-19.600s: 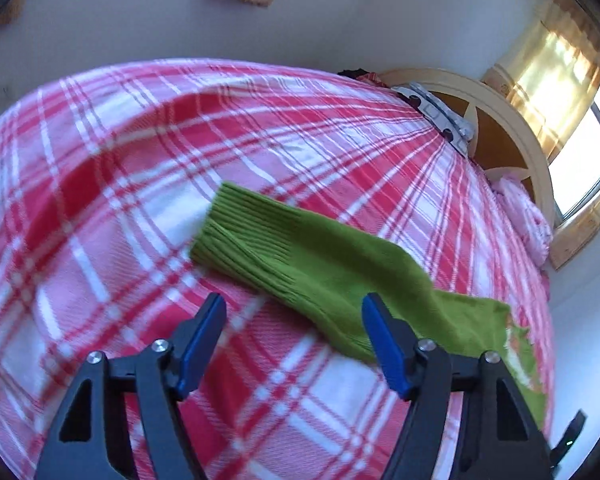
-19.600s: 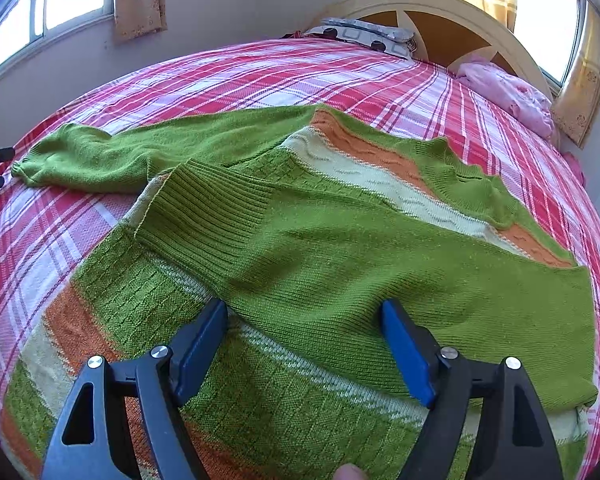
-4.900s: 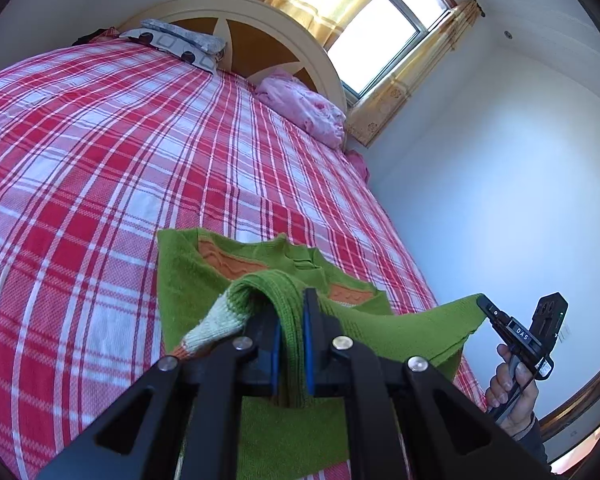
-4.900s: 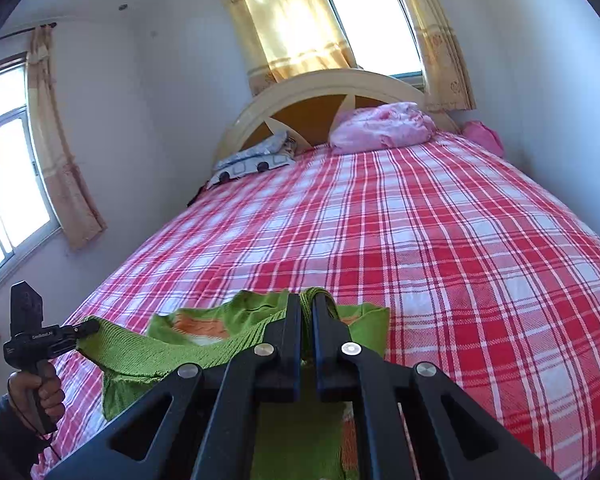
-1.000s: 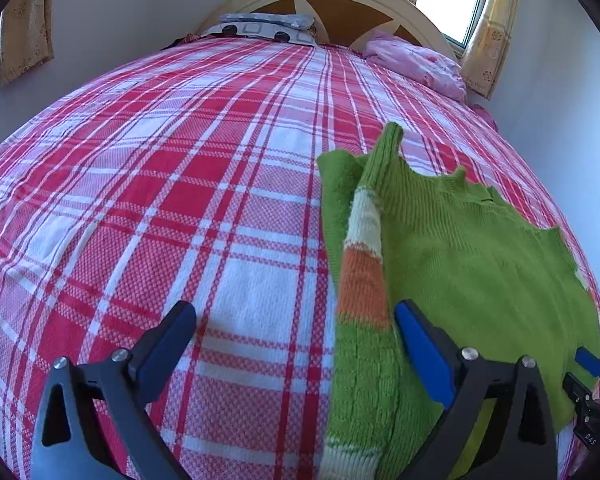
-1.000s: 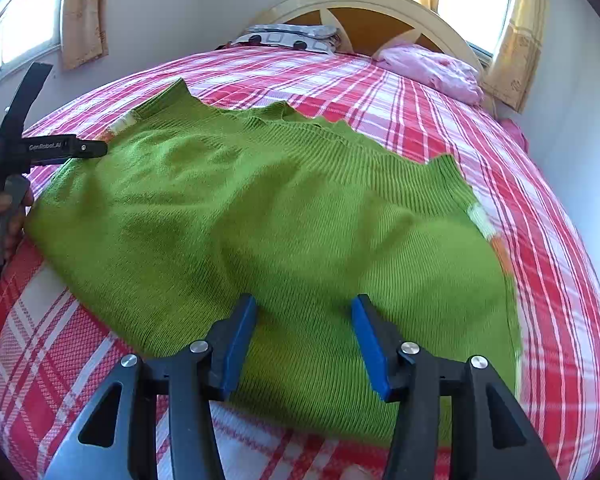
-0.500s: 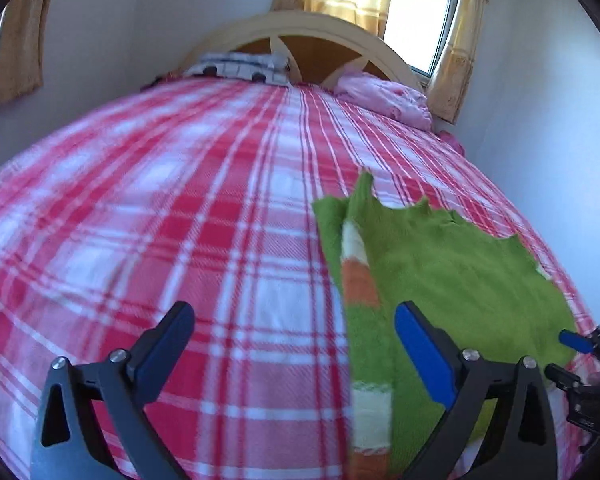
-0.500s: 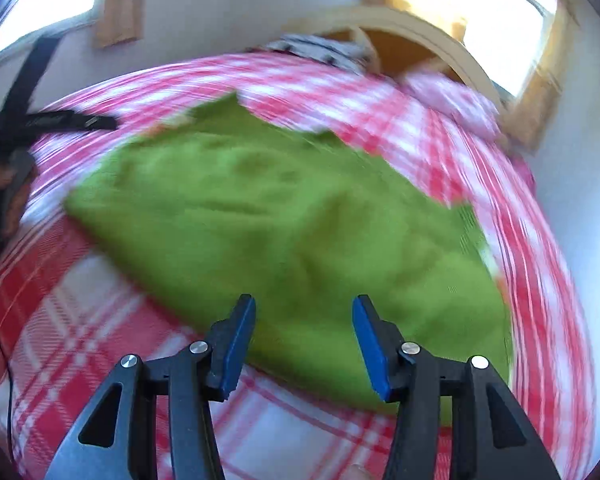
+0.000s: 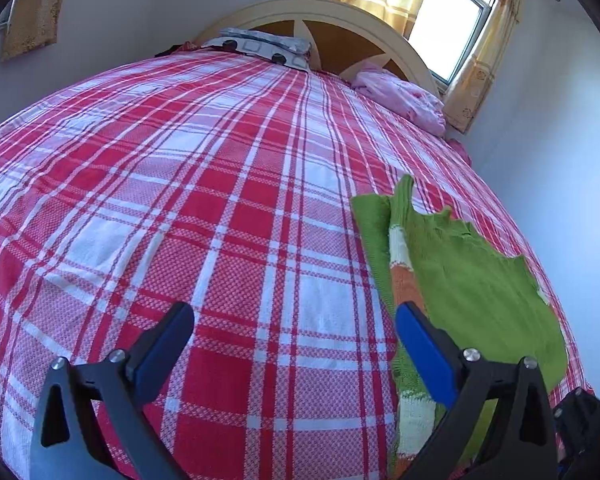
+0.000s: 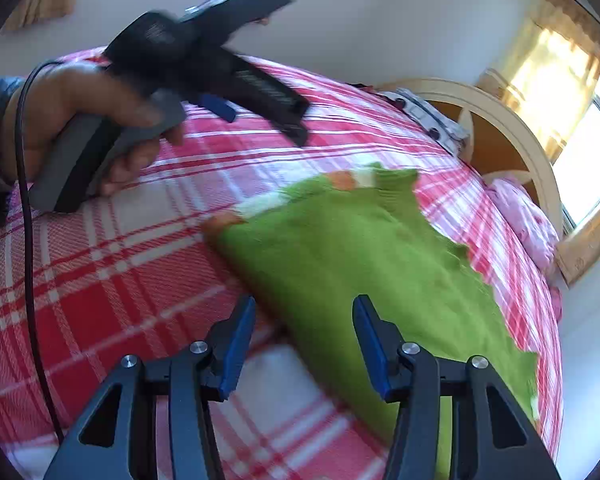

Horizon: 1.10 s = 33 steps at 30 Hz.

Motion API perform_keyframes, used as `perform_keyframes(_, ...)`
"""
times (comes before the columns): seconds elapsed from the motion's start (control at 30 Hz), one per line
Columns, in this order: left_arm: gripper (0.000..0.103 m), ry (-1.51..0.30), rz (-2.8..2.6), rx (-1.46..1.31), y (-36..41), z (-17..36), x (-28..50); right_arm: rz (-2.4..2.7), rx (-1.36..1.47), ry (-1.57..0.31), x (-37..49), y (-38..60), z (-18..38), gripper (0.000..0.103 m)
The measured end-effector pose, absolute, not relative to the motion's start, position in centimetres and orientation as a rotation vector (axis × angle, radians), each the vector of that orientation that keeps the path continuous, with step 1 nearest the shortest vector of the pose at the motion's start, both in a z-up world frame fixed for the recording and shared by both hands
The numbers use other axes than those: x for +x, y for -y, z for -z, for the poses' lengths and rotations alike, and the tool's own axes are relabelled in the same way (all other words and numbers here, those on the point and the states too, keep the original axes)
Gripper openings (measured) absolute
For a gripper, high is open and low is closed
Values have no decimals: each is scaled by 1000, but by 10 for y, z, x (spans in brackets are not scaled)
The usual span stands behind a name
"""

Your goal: Fold small clothes

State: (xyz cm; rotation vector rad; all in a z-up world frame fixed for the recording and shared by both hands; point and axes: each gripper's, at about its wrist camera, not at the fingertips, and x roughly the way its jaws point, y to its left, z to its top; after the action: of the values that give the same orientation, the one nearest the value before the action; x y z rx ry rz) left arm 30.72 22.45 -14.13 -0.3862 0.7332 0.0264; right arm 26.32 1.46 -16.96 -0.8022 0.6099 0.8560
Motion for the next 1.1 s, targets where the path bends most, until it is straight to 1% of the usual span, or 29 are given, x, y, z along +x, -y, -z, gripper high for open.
perform_keyframes(0.17, 103, -724, 39, -392, -224, 138, 316, -862, -829, -594, 257, -30, 180, 52)
perform_keyframes(0.47, 103, -746, 151, -437, -221, 140, 344, -763, -950, -475, 252, -61, 189, 52)
perform_keyframes(0.7, 103, -753, 231, -426, -216, 137, 369, -764, -937, -466, 255, -65, 190, 51)
perform_keyframes(0.83, 103, -771, 283, -482, -214, 140, 385, -755, -961, -428, 246, -65, 192, 46)
perform_keyframes(0.9, 103, -782, 305, -502, -210, 144, 393, -757, -981, -407, 241, -66, 195, 39)
perform_keyframes(0.97, 102, -785, 304, -501, -208, 147, 398, -762, -988, -400, 239, -67, 196, 36)
perform_keyframes(1.07, 102, -775, 322, -505, -205, 147, 403, -765, -987, -397, 235, -68, 197, 34)
perform_keyframes(1.1, 100, -765, 326, -502, -205, 146, 404, -764, -989, -394, 234, -68, 197, 34)
